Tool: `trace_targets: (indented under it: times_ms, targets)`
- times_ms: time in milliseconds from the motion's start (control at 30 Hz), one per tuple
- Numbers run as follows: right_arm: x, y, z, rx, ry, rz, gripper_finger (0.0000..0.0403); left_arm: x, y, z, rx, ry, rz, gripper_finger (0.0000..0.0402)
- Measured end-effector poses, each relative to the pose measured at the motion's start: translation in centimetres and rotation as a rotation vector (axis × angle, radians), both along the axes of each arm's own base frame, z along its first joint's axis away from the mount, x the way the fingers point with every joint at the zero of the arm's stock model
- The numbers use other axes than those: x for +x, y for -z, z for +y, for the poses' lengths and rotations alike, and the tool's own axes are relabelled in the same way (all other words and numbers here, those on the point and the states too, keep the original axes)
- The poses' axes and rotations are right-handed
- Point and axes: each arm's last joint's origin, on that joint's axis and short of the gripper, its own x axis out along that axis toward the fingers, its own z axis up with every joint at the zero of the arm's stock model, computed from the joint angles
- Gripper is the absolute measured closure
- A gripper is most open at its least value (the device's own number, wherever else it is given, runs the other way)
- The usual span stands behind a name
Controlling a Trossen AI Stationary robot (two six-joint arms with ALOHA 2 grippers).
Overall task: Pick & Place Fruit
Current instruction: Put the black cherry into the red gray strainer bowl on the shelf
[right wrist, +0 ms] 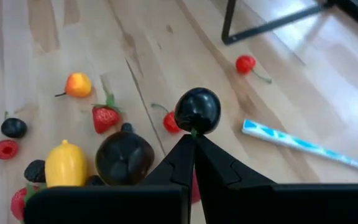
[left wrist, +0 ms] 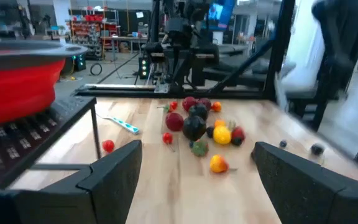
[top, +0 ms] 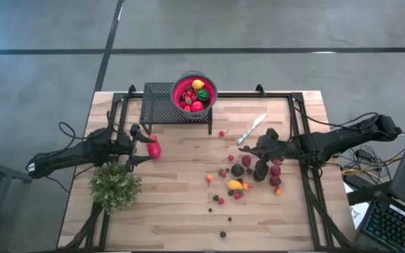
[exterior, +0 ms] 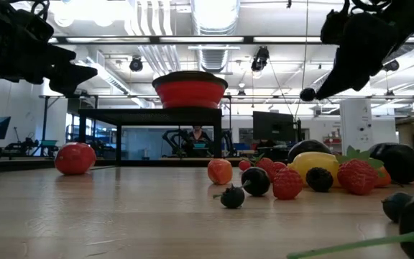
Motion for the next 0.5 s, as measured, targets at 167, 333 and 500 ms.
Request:
trace_targets:
  times_ms: [167, 333, 500]
  targets:
    - [0.5, -1.0, 0.0, -0.054, -0.055, -0.037, 0.0395, 0.1, -1.1, 0.1, -0.113, -0.025, -0.130, 0.0085]
    - [1.1, -2.2, -0.3, -0.117, -0.095, -0.091, 0.0395, -0.2, -3.0, 0.2, -0.178, -0.073, -0.336, 0.0085]
    - [1.5, -3.8, -0.8, -0.162, -0.111, -0.128, 0.0395, -1.1, -5.1, 0.1, -0.159, -0.074, -0.562, 0.0085]
